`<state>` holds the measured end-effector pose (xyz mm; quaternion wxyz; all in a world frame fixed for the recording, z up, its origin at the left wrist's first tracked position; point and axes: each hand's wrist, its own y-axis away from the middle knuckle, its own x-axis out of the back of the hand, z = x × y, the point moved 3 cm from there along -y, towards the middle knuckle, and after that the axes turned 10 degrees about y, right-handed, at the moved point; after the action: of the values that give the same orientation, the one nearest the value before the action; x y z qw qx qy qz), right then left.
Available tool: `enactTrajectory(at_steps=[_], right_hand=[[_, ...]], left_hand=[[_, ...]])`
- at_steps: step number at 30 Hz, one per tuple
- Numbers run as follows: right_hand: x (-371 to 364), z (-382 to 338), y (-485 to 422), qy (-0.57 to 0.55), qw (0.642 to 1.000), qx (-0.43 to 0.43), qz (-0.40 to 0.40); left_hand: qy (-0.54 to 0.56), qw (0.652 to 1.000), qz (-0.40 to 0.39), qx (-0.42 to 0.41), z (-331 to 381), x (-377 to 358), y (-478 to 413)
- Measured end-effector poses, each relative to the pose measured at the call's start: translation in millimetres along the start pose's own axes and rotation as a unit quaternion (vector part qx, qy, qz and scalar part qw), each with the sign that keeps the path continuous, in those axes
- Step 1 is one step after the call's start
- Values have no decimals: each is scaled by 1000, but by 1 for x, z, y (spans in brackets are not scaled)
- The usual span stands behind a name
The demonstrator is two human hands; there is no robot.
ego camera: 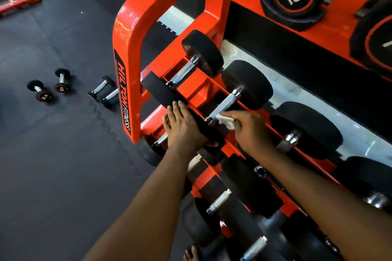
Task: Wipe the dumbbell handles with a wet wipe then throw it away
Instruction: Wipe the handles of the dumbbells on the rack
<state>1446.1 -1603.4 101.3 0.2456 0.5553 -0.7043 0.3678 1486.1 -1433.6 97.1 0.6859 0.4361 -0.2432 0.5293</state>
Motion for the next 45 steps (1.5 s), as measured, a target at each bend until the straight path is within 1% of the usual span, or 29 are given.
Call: enactTrajectory(at_steps=[2, 4, 6, 7, 8, 10, 12, 13, 14, 16, 18, 19, 21, 23, 24, 26, 29, 30, 31, 33, 35, 36, 38, 41, 42, 43, 45], right_hand=[[-20, -11, -25, 5, 999, 32, 5], [-38, -9, -46, 18, 999, 33, -24], [-56, -1, -55, 98, 991, 43, -84], [-63, 2, -50, 140, 980, 69, -123], [-70, 5, -42, 159, 971, 107, -141], [-75, 11, -32, 197, 949, 189, -156], [-75, 8, -38, 278, 911, 248, -175], [-73, 1, -46, 300, 900, 251, -195], [-72, -6, -57, 320, 892, 226, -226], [-74, -17, -79, 357, 881, 148, -273], [-82, -19, -86, 353, 873, 93, -324], [-82, -17, -83, 336, 871, 90, -346], [-81, -10, -69, 319, 868, 152, -347], [-73, -7, -61, 337, 859, 217, -318], [-70, -11, -63, 350, 853, 234, -310], [-71, -19, -75, 370, 850, 229, -298], [-79, -31, -93, 380, 837, 159, -360], [-78, -30, -91, 378, 836, 156, -367], [-74, -28, -84, 373, 838, 177, -356], [-66, -16, -60, 344, 857, 245, -294], [-66, -3, -46, 332, 870, 271, -244], [-69, -2, -48, 341, 868, 279, -227], [-74, -11, -60, 363, 853, 270, -260], [-76, -23, -85, 365, 842, 172, -359], [-77, -22, -87, 353, 846, 178, -359], [-78, -17, -85, 339, 852, 220, -334], [-78, -2, -66, 304, 867, 305, -251]], left_hand=[[8, 997, -62, 37, -8, 1, -14], [21, 997, -71, 35, -12, -1, -21], [32, 997, -66, 26, -14, -3, -21], [37, 997, -63, 23, -14, -3, -19], [37, 997, -60, 23, -15, -4, -17], [24, 997, -66, 24, -14, -2, -19], [5, 997, -77, 30, -15, 0, -22], [-6, 996, -80, 34, -15, 2, -21], [-15, 996, -83, 37, -14, 3, -22], [-24, 995, -90, 46, -11, 3, -24], [-25, 994, -94, 57, -9, 4, -24], [-20, 993, -94, 63, -7, 4, -22], [-9, 994, -90, 69, -6, 6, -20], [-6, 993, -90, 71, -7, 6, -19], [-5, 993, -92, 75, -7, 6, -19], [-4, 992, -97, 83, -6, 6, -19], [8, 993, -88, 83, -7, 5, -19], [12, 993, -82, 84, -6, 5, -19], [10, 993, -81, 87, -5, 5, -18], [3, 992, -90, 88, -4, 5, -19], [8, 992, -88, 91, -6, 4, -19], [10, 992, -82, 94, -8, 4, -19], [5, 992, -83, 97, -10, 3, -22], [2, 990, -92, 104, -9, 2, -21], [3, 990, -89, 106, -7, 3, -20], [4, 990, -90, 106, -6, 3, -21], [3, 989, -102, 103, -7, 1, -21]])
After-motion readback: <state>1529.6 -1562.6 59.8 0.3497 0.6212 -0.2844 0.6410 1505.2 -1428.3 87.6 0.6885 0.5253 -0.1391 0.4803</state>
